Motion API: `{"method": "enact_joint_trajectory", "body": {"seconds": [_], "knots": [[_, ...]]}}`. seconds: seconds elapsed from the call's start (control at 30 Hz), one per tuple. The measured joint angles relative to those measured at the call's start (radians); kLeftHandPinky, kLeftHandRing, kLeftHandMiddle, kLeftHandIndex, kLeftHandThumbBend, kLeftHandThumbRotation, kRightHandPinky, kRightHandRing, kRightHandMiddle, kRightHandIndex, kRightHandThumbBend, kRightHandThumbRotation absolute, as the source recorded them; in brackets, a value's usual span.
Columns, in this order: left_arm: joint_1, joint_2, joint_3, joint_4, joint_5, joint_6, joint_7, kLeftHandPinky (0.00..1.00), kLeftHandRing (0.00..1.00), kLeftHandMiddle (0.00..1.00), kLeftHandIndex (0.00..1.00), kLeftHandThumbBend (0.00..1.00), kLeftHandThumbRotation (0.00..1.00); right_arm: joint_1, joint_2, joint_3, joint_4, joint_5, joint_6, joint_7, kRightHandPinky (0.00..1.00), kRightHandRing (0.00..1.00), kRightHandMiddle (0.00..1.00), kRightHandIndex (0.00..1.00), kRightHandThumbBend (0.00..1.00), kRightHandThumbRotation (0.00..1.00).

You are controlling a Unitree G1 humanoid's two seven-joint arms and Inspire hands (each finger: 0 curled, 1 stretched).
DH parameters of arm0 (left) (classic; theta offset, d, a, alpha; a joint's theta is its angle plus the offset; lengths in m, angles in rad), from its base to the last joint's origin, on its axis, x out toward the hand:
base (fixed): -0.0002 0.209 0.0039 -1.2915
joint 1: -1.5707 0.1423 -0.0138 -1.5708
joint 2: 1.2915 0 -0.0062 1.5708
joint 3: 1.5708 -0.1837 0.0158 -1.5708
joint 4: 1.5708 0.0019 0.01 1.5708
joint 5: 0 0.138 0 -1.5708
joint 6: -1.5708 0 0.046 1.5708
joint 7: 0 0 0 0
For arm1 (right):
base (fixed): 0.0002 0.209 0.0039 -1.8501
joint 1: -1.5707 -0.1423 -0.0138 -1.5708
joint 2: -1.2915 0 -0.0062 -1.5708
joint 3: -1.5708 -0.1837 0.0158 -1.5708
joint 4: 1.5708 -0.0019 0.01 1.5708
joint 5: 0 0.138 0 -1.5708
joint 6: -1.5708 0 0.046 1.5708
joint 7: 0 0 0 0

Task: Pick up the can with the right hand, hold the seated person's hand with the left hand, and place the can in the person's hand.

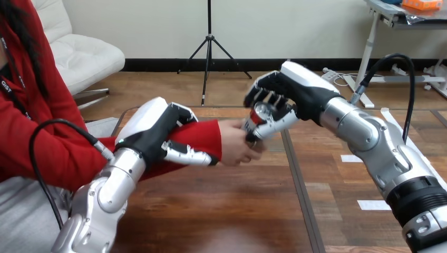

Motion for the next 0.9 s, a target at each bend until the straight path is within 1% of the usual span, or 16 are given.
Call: {"method": "enact_joint_trajectory", "body": {"seconds": [0.23,0.27,0.47,0.57,0.6,0.67,0.9], "knots": [[-0.011,0.001,0.003,-0.022,-0.023,-0.001,-0.005,0.56,0.68,0.69,0.67,0.87,0.26,0.005,0.002,-0.011,-0.026,0.033,-0.009,0.007,0.52,0.59,0.64,0.67,0.9,0.78],[-0.012,0.0,0.003,-0.027,-0.025,-0.002,-0.006,0.56,0.67,0.69,0.67,0.87,0.26,0.005,0.002,-0.013,-0.029,0.037,-0.012,0.008,0.51,0.59,0.64,0.67,0.9,0.84],[-0.017,0.0,0.003,-0.069,-0.044,-0.003,-0.028,0.55,0.67,0.7,0.69,0.89,0.28,0.012,0.003,-0.016,-0.054,0.052,-0.028,0.009,0.51,0.59,0.64,0.67,0.88,0.94],[-0.02,0.003,0.003,-0.095,-0.047,-0.003,-0.048,0.55,0.68,0.71,0.7,0.92,0.31,0.016,0.002,-0.019,-0.065,0.054,-0.031,0.009,0.51,0.59,0.65,0.68,0.86,0.97],[-0.022,0.004,0.002,-0.103,-0.047,-0.003,-0.055,0.55,0.69,0.72,0.71,0.92,0.34,0.017,0.002,-0.021,-0.069,0.054,-0.033,0.009,0.52,0.6,0.66,0.68,0.85,0.98],[-0.026,0.007,0.002,-0.119,-0.047,-0.001,-0.072,0.56,0.71,0.74,0.73,0.93,0.36,0.02,0.002,-0.023,-0.075,0.056,-0.035,0.009,0.53,0.61,0.67,0.68,0.84,0.99],[-0.051,0.024,0.0,-0.189,-0.05,0.036,-0.166,0.62,0.77,0.79,0.78,0.95,0.42,0.034,0.001,-0.035,-0.096,0.065,-0.046,0.003,0.57,0.66,0.7,0.69,0.84,1.0]]}}
